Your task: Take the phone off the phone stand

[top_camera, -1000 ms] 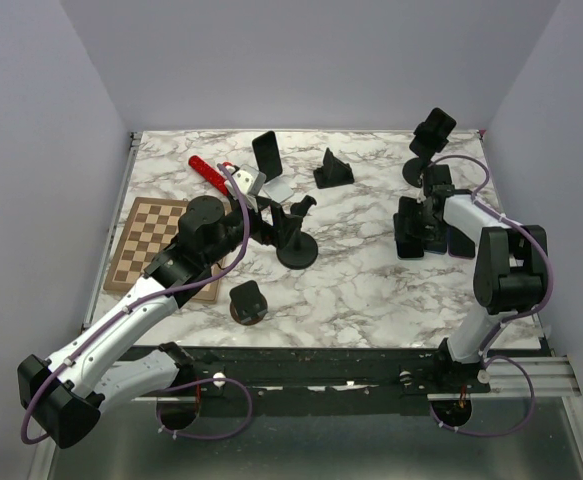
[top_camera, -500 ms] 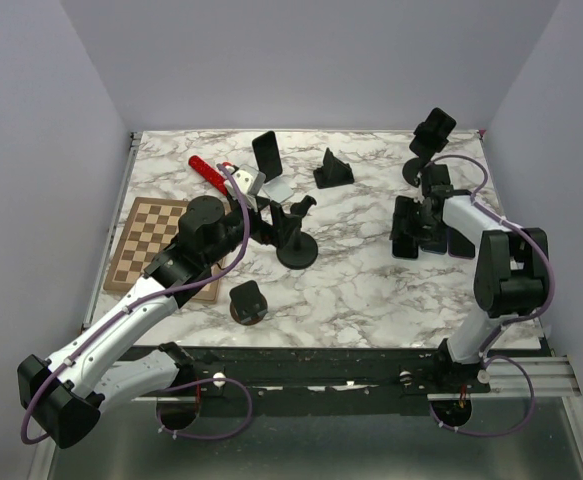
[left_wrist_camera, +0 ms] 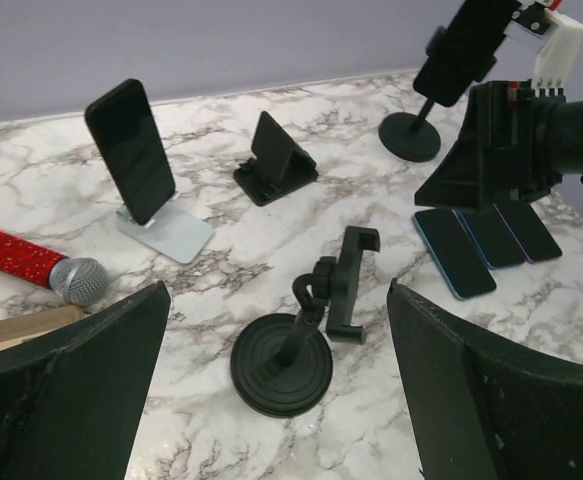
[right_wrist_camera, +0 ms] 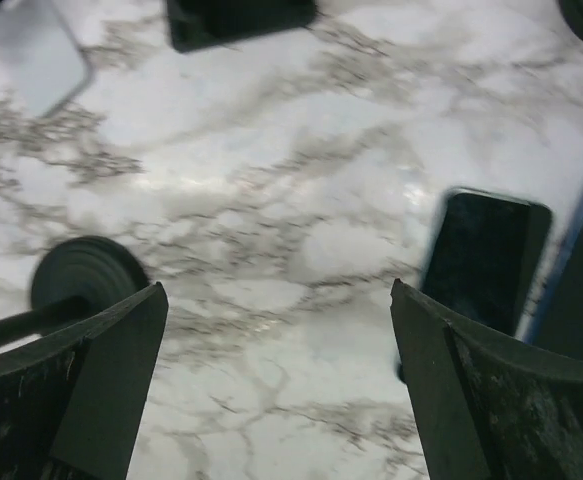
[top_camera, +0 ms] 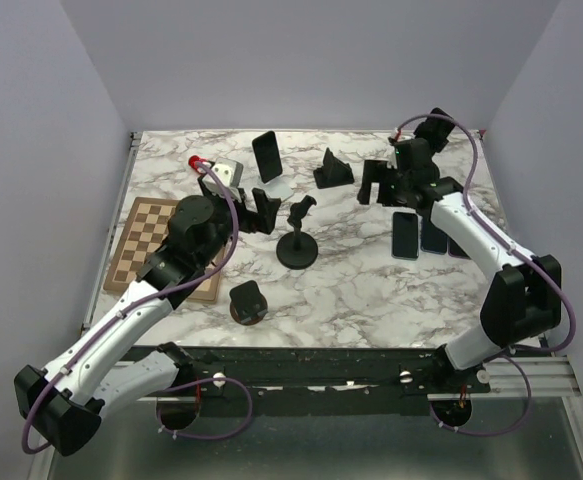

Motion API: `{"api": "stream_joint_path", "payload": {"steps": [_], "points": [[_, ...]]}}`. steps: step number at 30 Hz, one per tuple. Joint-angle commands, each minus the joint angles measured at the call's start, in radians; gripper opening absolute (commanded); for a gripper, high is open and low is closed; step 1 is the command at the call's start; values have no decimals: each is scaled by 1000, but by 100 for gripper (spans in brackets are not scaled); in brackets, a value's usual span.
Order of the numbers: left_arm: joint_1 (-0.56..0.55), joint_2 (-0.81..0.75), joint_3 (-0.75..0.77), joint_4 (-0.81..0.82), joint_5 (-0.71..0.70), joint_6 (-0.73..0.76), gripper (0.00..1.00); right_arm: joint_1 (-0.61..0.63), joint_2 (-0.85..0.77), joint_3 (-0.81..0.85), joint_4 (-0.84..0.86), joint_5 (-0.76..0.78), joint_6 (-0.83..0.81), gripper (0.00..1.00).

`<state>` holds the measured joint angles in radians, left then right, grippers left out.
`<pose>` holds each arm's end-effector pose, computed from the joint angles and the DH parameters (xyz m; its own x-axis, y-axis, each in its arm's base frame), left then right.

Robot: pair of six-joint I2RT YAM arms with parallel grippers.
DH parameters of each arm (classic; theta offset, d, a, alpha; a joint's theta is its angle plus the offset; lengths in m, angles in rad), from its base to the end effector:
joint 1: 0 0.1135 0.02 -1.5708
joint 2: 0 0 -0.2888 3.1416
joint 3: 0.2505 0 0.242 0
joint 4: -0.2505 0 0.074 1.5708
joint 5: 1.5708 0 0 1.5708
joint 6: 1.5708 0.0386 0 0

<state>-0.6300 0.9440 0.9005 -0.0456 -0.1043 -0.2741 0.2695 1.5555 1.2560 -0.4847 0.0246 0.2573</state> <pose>0.1635 -0.1142 0.3871 -0.2051 -0.1836 -0.9614 0.4640 0.8466 -0.2607 0.3251 0.0888 0.3109 -0.7218 0.0646 -0.6891 -0.0679 0.9842 0.1634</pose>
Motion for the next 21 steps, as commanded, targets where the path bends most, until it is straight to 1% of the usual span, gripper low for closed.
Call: {"api": "stream_joint_path", "payload": {"steps": [1,4,7,10,13,16,18,21], "points": [[57,-19,-24,25,-92,-49,98,106,31,70,169,10,63,100],[87,-16,-29,27,-93,-66,98,158,104,136,250,6,89,100],[102,-20,-29,24,-107,-66,98,174,193,212,339,-17,128,100],[114,-27,-33,27,-113,-66,98,196,294,301,403,-55,116,100],[130,-23,-35,32,-113,-66,98,221,395,416,406,-69,90,100],[163,-3,-26,22,-81,-89,98,251,487,519,409,-82,67,100],[181,7,-20,20,-55,-101,98,272,536,572,408,-74,45,100],[191,12,-18,16,-55,-101,98,297,595,630,415,-71,22,100]]}}
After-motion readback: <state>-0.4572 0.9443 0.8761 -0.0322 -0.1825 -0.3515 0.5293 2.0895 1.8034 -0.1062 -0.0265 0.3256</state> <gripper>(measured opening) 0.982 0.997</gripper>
